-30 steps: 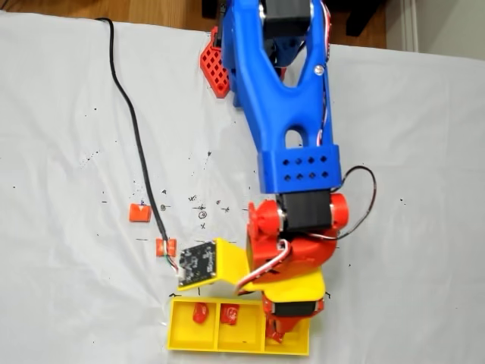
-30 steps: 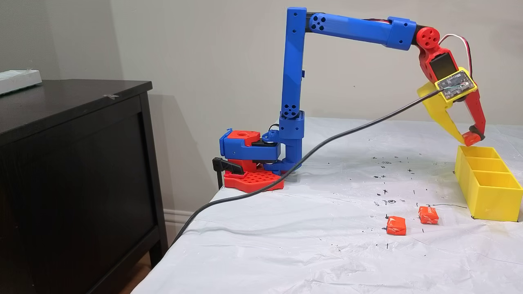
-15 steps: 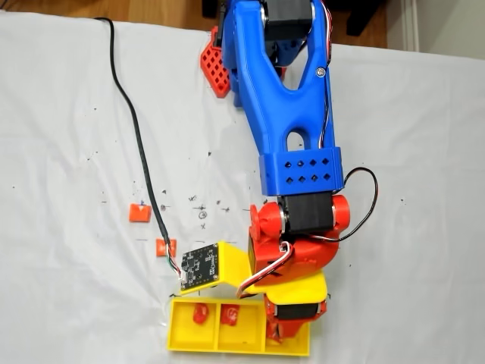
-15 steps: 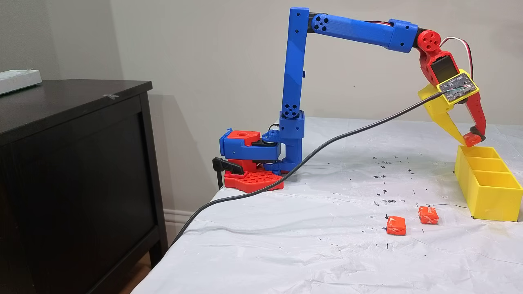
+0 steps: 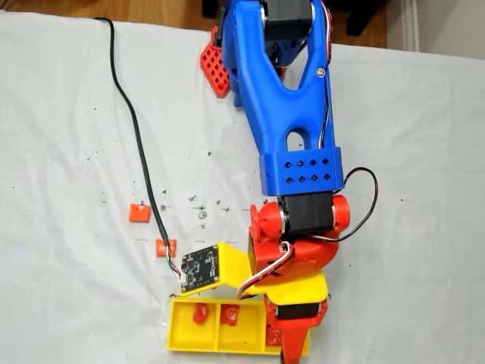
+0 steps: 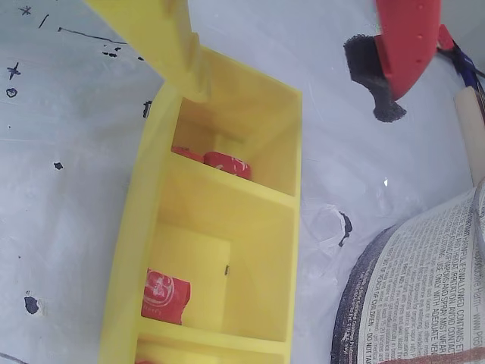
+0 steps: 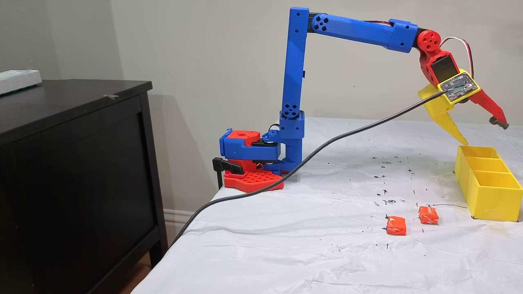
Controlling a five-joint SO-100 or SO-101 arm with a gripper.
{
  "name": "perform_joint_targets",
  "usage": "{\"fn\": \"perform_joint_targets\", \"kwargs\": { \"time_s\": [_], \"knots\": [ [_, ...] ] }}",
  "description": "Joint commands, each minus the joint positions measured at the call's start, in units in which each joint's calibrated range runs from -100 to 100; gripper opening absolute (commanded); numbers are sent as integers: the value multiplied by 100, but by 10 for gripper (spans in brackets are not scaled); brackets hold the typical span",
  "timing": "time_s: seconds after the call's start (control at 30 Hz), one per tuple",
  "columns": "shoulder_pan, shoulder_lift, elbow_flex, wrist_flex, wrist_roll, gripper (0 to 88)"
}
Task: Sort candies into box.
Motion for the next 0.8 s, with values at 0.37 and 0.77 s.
{"fn": "perform_joint_targets", "kwargs": {
  "time_s": [0.37, 0.77],
  "knots": [
    [408, -1255, -283, 1004, 361, 2],
    [1559, -1501, -9, 1937, 1148, 2]
  ]
}}
